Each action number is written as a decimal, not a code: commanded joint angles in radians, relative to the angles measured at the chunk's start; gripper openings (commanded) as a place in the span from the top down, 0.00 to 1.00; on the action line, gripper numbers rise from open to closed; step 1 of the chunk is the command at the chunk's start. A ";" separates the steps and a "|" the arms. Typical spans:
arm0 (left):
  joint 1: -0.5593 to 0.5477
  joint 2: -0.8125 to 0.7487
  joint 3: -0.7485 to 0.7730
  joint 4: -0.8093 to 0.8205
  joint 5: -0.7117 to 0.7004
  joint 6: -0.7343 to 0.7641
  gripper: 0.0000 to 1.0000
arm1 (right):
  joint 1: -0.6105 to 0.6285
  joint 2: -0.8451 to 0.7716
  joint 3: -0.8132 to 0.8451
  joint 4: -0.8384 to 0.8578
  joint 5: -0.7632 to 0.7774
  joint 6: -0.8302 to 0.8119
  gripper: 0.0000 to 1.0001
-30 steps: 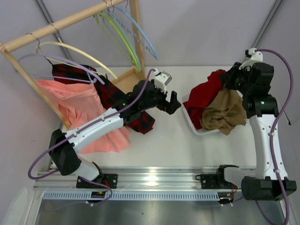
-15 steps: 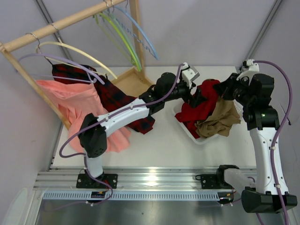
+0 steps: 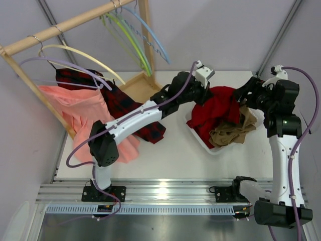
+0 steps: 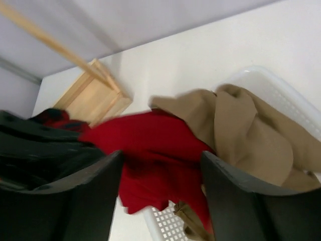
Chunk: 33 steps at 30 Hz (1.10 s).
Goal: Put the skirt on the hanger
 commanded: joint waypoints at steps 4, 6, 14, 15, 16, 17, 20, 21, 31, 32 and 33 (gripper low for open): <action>0.063 -0.205 0.169 -0.086 -0.177 -0.045 1.00 | -0.055 0.031 -0.102 0.002 -0.059 0.078 0.23; 0.064 -0.238 0.168 -0.109 -0.177 -0.032 1.00 | -0.034 0.008 -0.151 0.061 -0.021 0.087 0.23; 0.067 -0.397 0.166 -0.140 -0.286 -0.002 1.00 | 0.008 0.089 -0.245 0.127 0.137 0.093 0.26; 0.067 -0.428 0.165 -0.139 -0.292 0.003 1.00 | 0.012 0.102 -0.267 0.141 0.138 0.092 0.27; 0.069 -0.443 0.169 -0.140 -0.300 0.008 1.00 | 0.018 0.131 -0.276 0.171 0.138 0.090 0.27; 0.070 -0.459 0.169 -0.140 -0.303 0.014 1.00 | 0.032 0.148 -0.284 0.184 0.140 0.090 0.27; 0.070 -0.511 0.191 -0.151 -0.298 0.024 1.00 | 0.064 0.226 -0.308 0.239 0.143 0.095 0.28; 0.070 -0.528 0.200 -0.175 -0.295 0.026 1.00 | 0.071 0.247 -0.319 0.254 0.148 0.095 0.28; 0.070 -0.597 0.168 -0.289 -0.248 -0.023 1.00 | 0.011 0.474 -0.376 0.365 0.379 0.070 0.30; 0.070 -0.607 0.152 -0.292 -0.246 -0.029 1.00 | -0.017 0.485 -0.380 0.362 0.373 0.064 0.30; 0.070 -0.610 0.140 -0.295 -0.245 -0.032 1.00 | -0.076 0.484 -0.380 0.355 0.370 0.061 0.30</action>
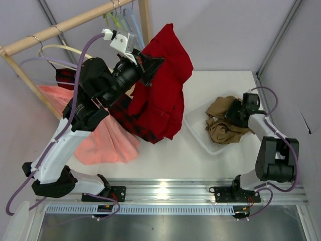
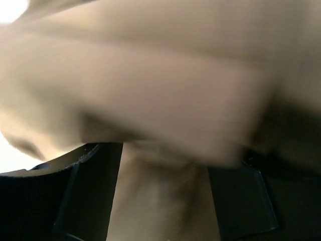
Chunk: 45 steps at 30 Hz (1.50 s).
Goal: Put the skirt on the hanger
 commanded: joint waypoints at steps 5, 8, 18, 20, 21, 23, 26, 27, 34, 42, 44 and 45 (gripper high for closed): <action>0.005 -0.033 -0.038 0.017 0.050 -0.034 1.00 | -0.281 -0.051 -0.047 0.074 0.072 -0.003 0.31; 0.005 -0.019 -0.038 0.013 0.076 -0.042 1.00 | -0.317 -0.076 -0.027 0.076 0.121 -0.026 0.31; 0.005 -0.016 -0.095 0.039 0.139 -0.062 1.00 | -0.372 -0.217 -0.028 -0.100 0.105 0.012 0.26; 0.005 0.001 -0.097 0.037 0.150 -0.062 1.00 | -0.312 -0.318 -0.005 -0.133 0.092 0.006 0.22; 0.005 0.006 -0.095 0.036 0.158 -0.063 1.00 | -0.289 -0.352 0.015 -0.169 0.080 0.000 0.21; 0.006 0.023 -0.097 0.033 0.159 -0.065 1.00 | -0.239 -0.425 0.108 -0.206 0.069 -0.017 0.13; 0.005 0.039 -0.110 0.031 0.164 -0.074 1.00 | -0.133 -0.464 0.264 -0.284 0.064 -0.061 0.05; 0.005 0.040 -0.116 0.034 0.168 -0.085 1.00 | -0.084 -0.470 0.300 -0.318 0.040 -0.074 0.04; 0.011 0.041 -0.155 0.039 0.126 -0.137 1.00 | 0.077 -0.636 0.196 -0.063 -0.424 -0.065 0.09; 0.043 0.043 -0.165 0.060 0.153 -0.195 1.00 | 0.450 -0.639 -0.033 0.188 -0.400 0.006 0.10; 0.043 0.041 -0.178 0.066 0.158 -0.197 1.00 | 0.575 -0.596 -0.031 0.258 -0.371 -0.034 0.10; 0.043 0.038 -0.182 0.069 0.162 -0.201 1.00 | 0.613 -0.578 -0.028 0.281 -0.356 -0.049 0.10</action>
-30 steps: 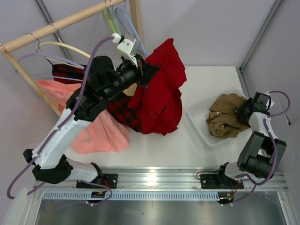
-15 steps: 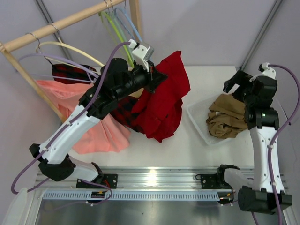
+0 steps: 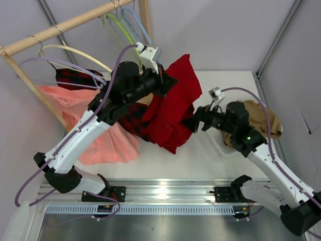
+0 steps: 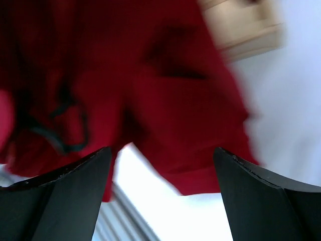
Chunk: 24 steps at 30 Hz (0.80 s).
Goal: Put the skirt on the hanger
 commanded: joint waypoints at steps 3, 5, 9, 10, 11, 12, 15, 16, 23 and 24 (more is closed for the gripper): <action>0.007 -0.034 -0.013 0.127 0.027 -0.039 1.00 | 0.185 0.107 0.038 0.281 0.005 -0.039 0.10; 0.007 -0.034 -0.016 0.122 0.019 -0.034 1.00 | 0.204 0.183 0.071 0.304 -0.011 -0.034 0.12; 0.010 -0.040 -0.013 0.122 0.016 -0.031 1.00 | 0.244 0.259 0.093 0.332 0.020 -0.045 0.21; 0.012 -0.041 -0.011 0.121 0.011 -0.029 1.00 | 0.244 0.267 0.096 0.329 0.047 -0.046 0.33; 0.016 -0.046 -0.010 0.121 0.007 -0.029 1.00 | 0.244 0.274 0.102 0.321 0.060 -0.049 0.41; 0.021 -0.051 -0.011 0.121 0.000 -0.031 1.00 | 0.245 0.270 0.101 0.324 0.069 -0.048 0.46; 0.036 -0.057 -0.017 0.121 -0.016 -0.043 1.00 | 0.244 0.239 0.078 0.373 0.078 -0.036 0.83; 0.041 -0.057 -0.025 0.125 -0.016 -0.046 1.00 | 0.244 0.230 0.072 0.387 0.087 -0.031 1.00; 0.055 -0.049 -0.052 0.078 -0.133 -0.017 0.96 | 0.244 0.115 0.148 0.104 0.374 -0.029 1.00; 0.056 -0.055 -0.059 0.078 -0.147 -0.014 0.96 | 0.239 0.094 0.154 0.065 0.458 -0.023 1.00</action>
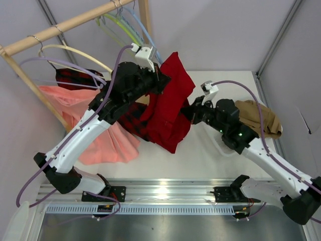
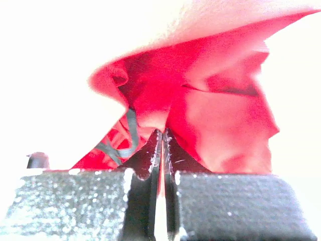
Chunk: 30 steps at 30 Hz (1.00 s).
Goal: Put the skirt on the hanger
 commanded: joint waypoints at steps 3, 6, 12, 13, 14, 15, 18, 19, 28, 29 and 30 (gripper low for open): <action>0.010 -0.078 -0.054 0.062 -0.105 0.003 0.95 | -0.020 -0.164 0.082 -0.257 0.341 0.024 1.00; 0.017 -0.103 -0.080 0.074 -0.099 -0.009 0.96 | -0.058 -0.243 0.071 -0.363 0.401 0.050 1.00; 0.018 -0.121 -0.083 0.058 -0.077 -0.010 0.93 | -0.093 -0.319 0.077 -0.458 0.425 0.088 1.00; 0.018 -0.124 -0.092 0.051 -0.071 -0.010 0.92 | -0.093 -0.318 0.088 -0.491 0.443 0.093 1.00; 0.018 -0.139 -0.123 0.053 -0.056 -0.011 0.90 | -0.096 -0.306 0.114 -0.513 0.458 0.100 1.00; 0.018 -0.152 -0.170 0.086 -0.031 -0.013 0.88 | -0.096 -0.298 0.126 -0.534 0.474 0.105 1.00; 0.017 -0.201 -0.261 0.166 0.131 -0.014 0.69 | -0.098 -0.251 0.166 -0.608 0.532 0.116 1.00; 0.012 -0.209 -0.293 0.169 0.159 -0.010 0.58 | -0.101 -0.235 0.178 -0.643 0.540 0.117 1.00; -0.109 -0.192 -0.252 -0.013 -0.037 0.127 0.06 | -0.116 -0.148 0.223 -0.791 0.600 0.159 1.00; -0.129 -0.180 -0.238 -0.019 -0.054 0.138 0.06 | -0.130 -0.151 0.220 -0.791 0.593 0.157 1.00; -0.147 -0.167 -0.237 -0.012 -0.059 0.144 0.06 | -0.139 -0.155 0.215 -0.779 0.566 0.150 1.00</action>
